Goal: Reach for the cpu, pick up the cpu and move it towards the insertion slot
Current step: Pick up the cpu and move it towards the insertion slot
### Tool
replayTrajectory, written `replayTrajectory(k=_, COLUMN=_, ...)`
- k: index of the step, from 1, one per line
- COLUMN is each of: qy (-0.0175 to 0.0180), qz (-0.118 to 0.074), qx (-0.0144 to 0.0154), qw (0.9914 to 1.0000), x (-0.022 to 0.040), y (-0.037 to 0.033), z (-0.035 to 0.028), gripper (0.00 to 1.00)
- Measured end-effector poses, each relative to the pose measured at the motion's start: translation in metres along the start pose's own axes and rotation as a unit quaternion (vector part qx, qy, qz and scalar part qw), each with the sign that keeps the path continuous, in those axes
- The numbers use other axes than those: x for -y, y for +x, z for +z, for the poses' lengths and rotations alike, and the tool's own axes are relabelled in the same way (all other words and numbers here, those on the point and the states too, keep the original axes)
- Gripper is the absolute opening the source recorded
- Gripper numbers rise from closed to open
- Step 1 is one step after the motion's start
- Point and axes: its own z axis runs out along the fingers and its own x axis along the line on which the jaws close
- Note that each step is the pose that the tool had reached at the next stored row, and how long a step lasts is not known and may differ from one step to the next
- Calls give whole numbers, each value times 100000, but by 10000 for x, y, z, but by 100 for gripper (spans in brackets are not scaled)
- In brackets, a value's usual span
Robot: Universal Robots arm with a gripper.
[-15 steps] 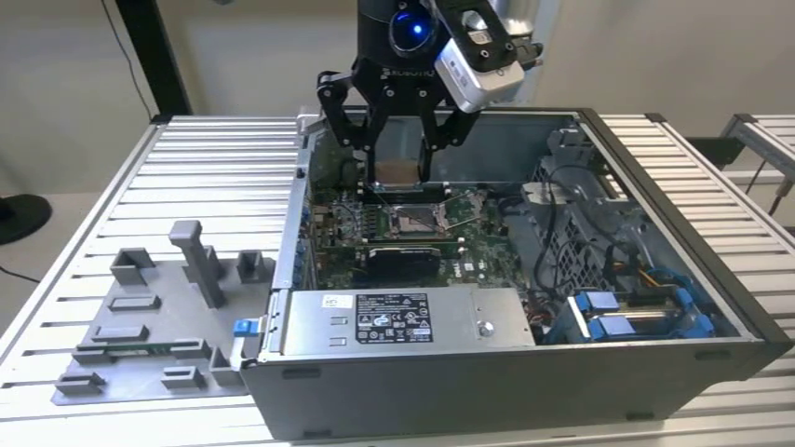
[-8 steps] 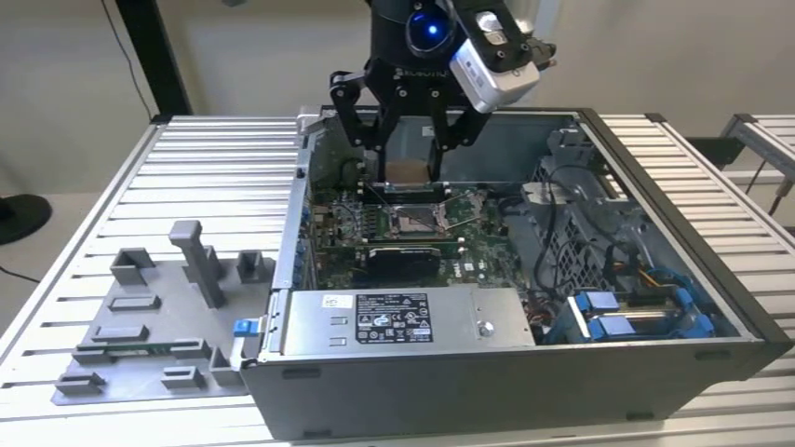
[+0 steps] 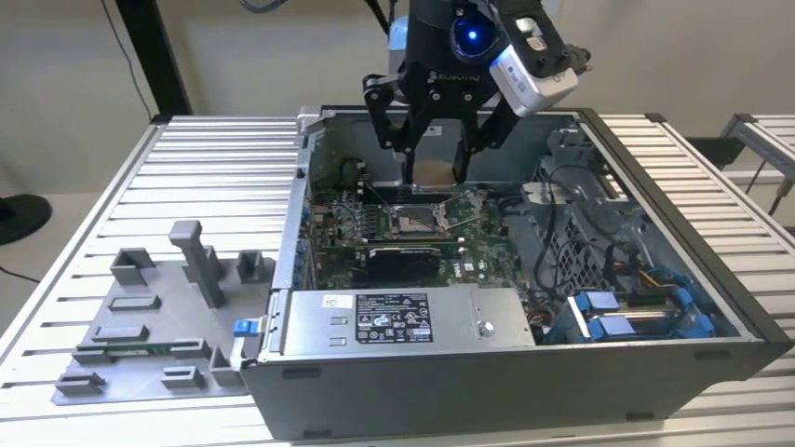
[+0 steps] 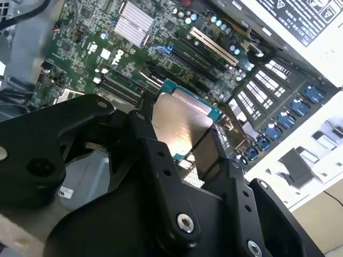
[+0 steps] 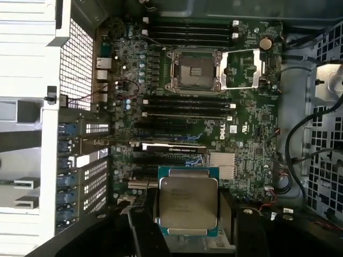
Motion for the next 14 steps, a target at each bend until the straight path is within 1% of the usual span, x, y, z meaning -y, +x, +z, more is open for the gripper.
replayTrajectory(k=2, qy=5, qz=4, qx=-51, qw=100000, x=1, y=-47, z=7, gripper=0)
replayTrajectory(k=4, qy=1, qz=10, qx=-62, qw=100000, x=0, y=-66, z=13, gripper=0)
replayTrajectory(k=7, qy=6, qz=46, qx=-123, qw=100000, x=0, y=-72, z=17, gripper=0)
replayTrajectory(k=14, qy=4, qz=51, qx=-165, qw=100000, x=0, y=-72, z=17, gripper=0)
